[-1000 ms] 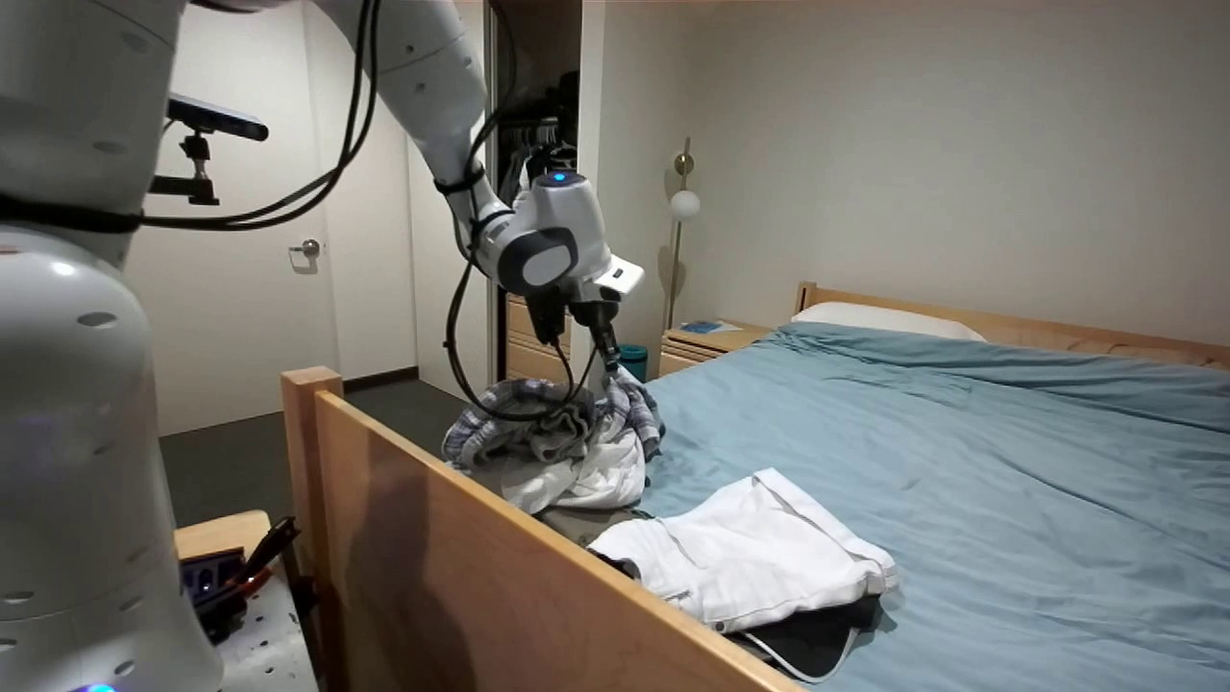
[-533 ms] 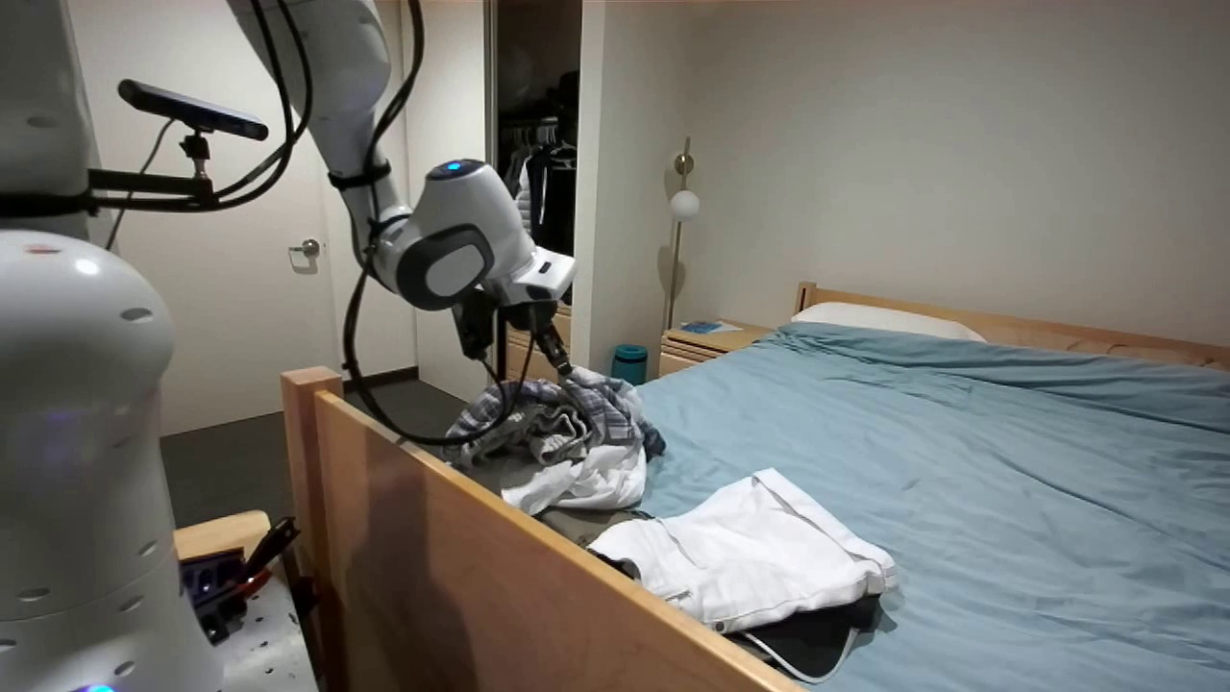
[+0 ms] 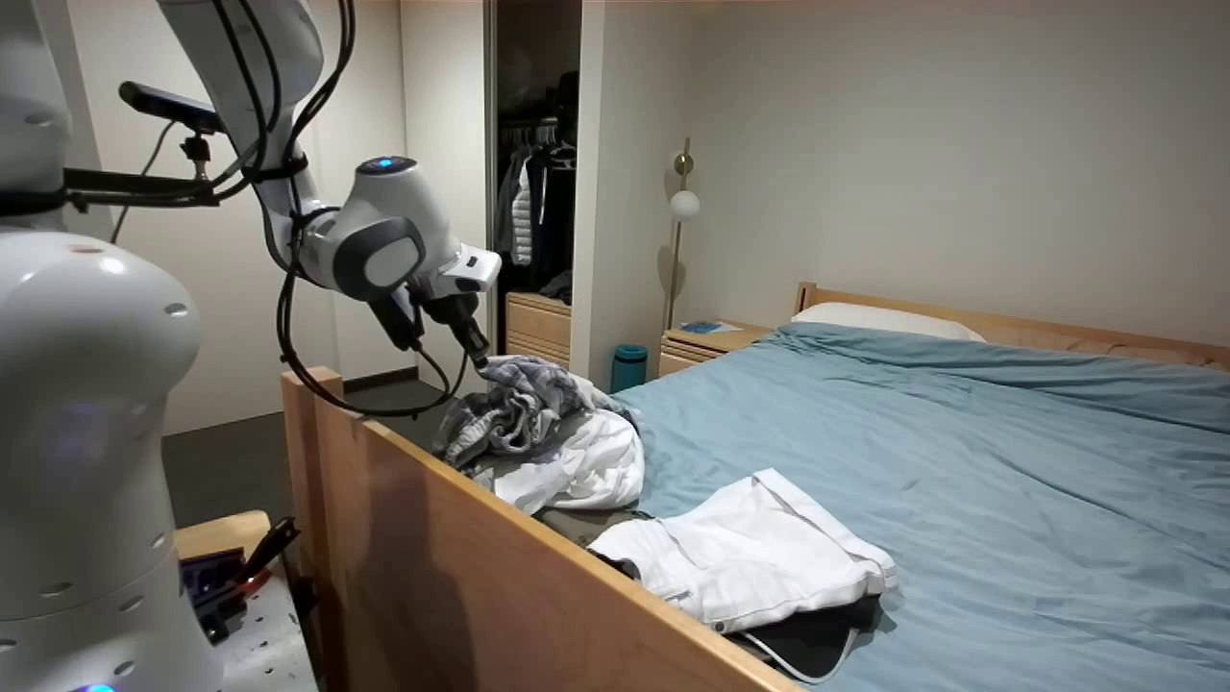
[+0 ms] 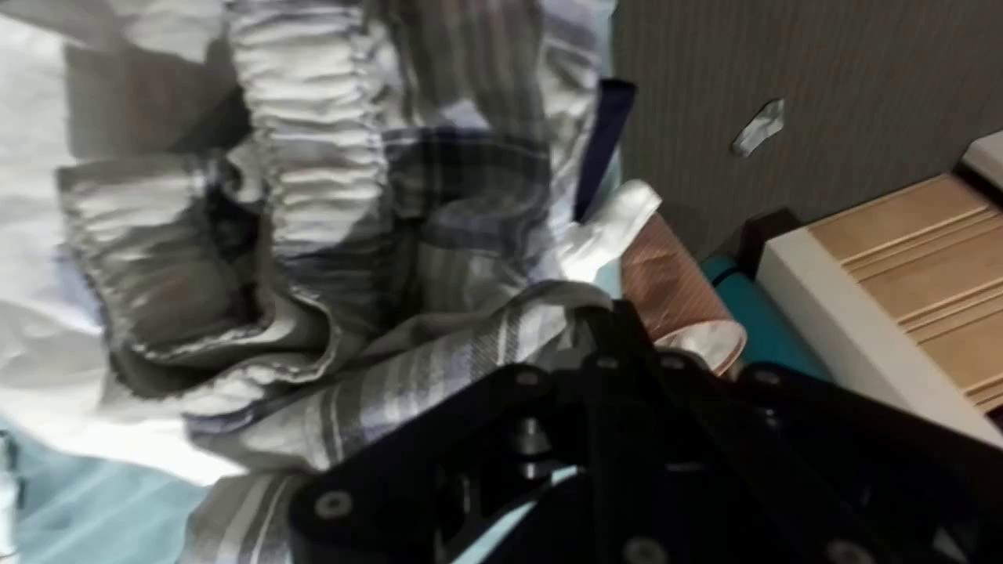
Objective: Move one white object from the right heap to the left, then get the blue-white object and fold it on top of the left heap
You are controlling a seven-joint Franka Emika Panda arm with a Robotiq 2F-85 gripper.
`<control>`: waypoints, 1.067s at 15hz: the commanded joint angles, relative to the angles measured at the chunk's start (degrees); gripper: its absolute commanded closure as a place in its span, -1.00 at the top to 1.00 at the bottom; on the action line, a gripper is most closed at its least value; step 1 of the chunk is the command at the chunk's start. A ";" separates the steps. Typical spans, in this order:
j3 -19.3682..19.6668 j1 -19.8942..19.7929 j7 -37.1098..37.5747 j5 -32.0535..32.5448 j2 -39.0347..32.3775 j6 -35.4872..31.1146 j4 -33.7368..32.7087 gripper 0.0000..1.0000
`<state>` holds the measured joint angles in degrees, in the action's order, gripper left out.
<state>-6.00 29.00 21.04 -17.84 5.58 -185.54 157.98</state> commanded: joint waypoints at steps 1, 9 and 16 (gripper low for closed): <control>7.57 15.88 -6.11 -8.10 -6.32 7.47 -9.75 -1.00; 9.33 4.85 -33.98 -37.47 -11.46 41.80 -18.80 -1.00; 7.56 -18.37 -27.66 -27.34 -30.94 51.19 -26.21 -1.00</control>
<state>2.68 17.42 -10.81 -49.15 -16.84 -136.54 137.23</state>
